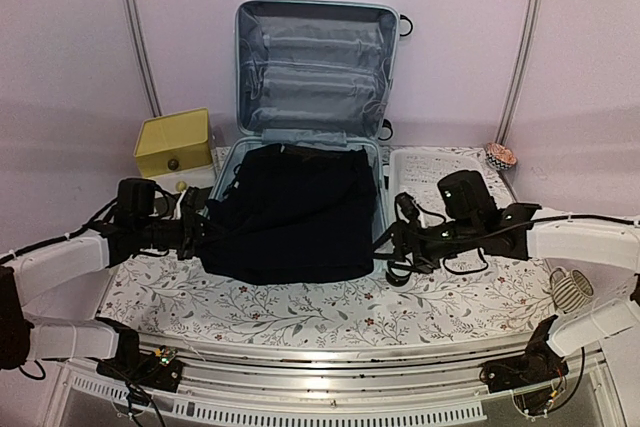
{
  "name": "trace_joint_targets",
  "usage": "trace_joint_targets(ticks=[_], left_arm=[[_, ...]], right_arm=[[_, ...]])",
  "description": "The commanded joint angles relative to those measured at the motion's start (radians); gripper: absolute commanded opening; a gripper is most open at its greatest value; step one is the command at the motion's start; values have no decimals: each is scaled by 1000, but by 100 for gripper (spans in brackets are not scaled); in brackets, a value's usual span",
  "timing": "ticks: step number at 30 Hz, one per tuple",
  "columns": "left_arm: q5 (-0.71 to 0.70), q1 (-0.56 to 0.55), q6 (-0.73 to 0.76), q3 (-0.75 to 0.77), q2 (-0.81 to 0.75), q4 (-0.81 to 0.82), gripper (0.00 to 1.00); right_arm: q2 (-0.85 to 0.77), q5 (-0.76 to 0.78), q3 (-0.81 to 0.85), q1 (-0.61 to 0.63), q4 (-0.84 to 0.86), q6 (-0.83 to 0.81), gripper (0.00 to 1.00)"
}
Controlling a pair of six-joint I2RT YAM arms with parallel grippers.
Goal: Open, take out, and arrange the luggage
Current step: Pick up the clothes from the opened luggage.
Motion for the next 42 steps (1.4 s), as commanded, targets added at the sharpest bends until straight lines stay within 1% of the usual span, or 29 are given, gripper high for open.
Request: trace_joint_targets(ticks=[1, 4, 10, 14, 17, 20, 21, 22, 23, 24, 26, 27, 29, 31, 33, 34, 37, 38, 39, 40, 42], left_arm=[[37, 9, 82, -24, -25, -124, 0], [31, 8, 101, -27, -36, -138, 0], [15, 6, 118, -32, -46, -142, 0], [18, 5, 126, -33, -42, -141, 0], [22, 4, 130, -35, -40, -142, 0], [30, 2, 135, -40, -40, -142, 0], [30, 0, 139, -42, -41, -141, 0], [30, 0, 145, -44, -42, -145, 0], [30, -1, 155, -45, -45, -146, 0], [24, -2, 162, -46, -49, -153, 0], [-6, -2, 179, -42, -60, -177, 0], [-28, -1, 184, -41, -68, -190, 2], [-66, -2, 199, -40, -83, -215, 13], [-105, -2, 213, -31, -90, -246, 29], [-130, -3, 220, -15, -95, -277, 48], [-150, -3, 220, 0, -99, -297, 56], [-237, -3, 230, 61, -125, -378, 75], [-268, -3, 237, 86, -135, -403, 81], [-294, -3, 245, 111, -147, -421, 85], [-314, -4, 255, 134, -155, -436, 87], [-345, -11, 275, 182, -163, -439, 88]], right_arm=[[81, -2, -37, 50, 223, 179, 83], [87, 8, -51, 55, 309, 246, 83], [46, 92, -44, 54, 300, 302, 88], [110, 55, -7, 57, 324, 322, 90], [153, 36, 10, 68, 337, 322, 86], [170, 20, 8, 70, 339, 323, 74], [169, 17, 4, 70, 340, 323, 67], [164, 15, -2, 70, 337, 321, 58], [158, 16, -16, 70, 334, 324, 44], [150, 18, -29, 70, 328, 326, 35], [128, 26, -64, 70, 305, 335, 19], [117, 33, -83, 70, 288, 337, 12], [96, 54, -129, 72, 260, 334, 4], [87, 62, -173, 73, 249, 325, 3], [93, 49, -206, 75, 261, 316, 3], [101, 44, -216, 76, 263, 313, 3], [126, 46, -220, 90, 255, 294, 4], [132, 46, -217, 92, 250, 285, 10], [137, 46, -213, 93, 245, 279, 20], [138, 49, -206, 93, 235, 265, 30], [127, 77, -166, 92, 180, 233, 42]])
